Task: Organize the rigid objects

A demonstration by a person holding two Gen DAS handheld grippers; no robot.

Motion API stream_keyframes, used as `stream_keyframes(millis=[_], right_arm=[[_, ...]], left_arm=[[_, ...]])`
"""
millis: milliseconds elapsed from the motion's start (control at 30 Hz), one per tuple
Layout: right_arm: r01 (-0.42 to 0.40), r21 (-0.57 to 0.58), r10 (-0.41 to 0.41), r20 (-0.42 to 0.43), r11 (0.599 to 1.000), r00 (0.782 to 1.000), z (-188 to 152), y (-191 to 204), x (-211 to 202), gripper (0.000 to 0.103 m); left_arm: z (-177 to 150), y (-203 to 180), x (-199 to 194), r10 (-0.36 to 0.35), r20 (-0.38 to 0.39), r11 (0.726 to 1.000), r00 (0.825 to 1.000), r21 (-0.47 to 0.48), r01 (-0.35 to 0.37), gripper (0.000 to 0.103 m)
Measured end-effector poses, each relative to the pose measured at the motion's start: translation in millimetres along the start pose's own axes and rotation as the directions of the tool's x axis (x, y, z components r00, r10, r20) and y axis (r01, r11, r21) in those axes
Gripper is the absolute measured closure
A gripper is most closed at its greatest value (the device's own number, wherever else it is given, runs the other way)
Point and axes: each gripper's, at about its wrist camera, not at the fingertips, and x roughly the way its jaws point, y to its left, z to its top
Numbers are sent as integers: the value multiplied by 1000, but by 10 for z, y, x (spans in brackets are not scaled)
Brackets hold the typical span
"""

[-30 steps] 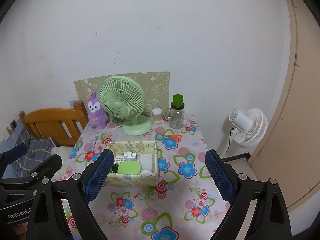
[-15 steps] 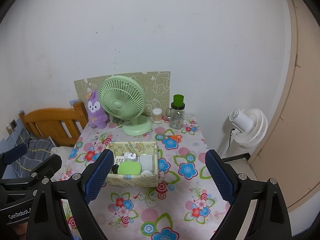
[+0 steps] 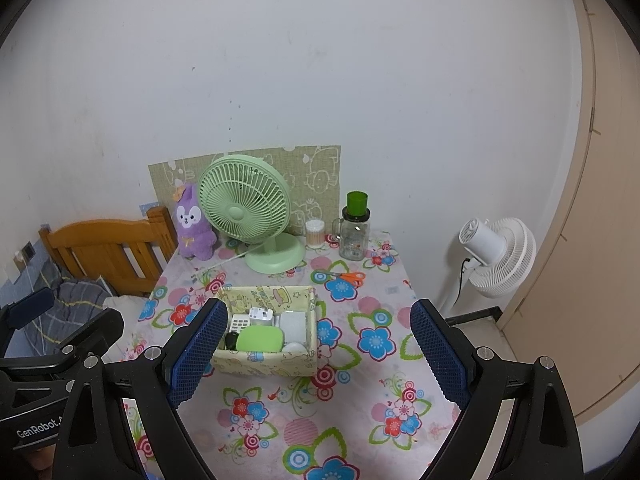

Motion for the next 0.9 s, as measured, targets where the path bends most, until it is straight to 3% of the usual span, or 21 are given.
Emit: stream_keyframes(millis=[900], right_arm=[[5, 32, -4, -18, 999, 1000, -4, 27, 63, 9]], left_arm=[[54, 39, 49, -5, 3, 1000, 1000, 15, 5, 0]])
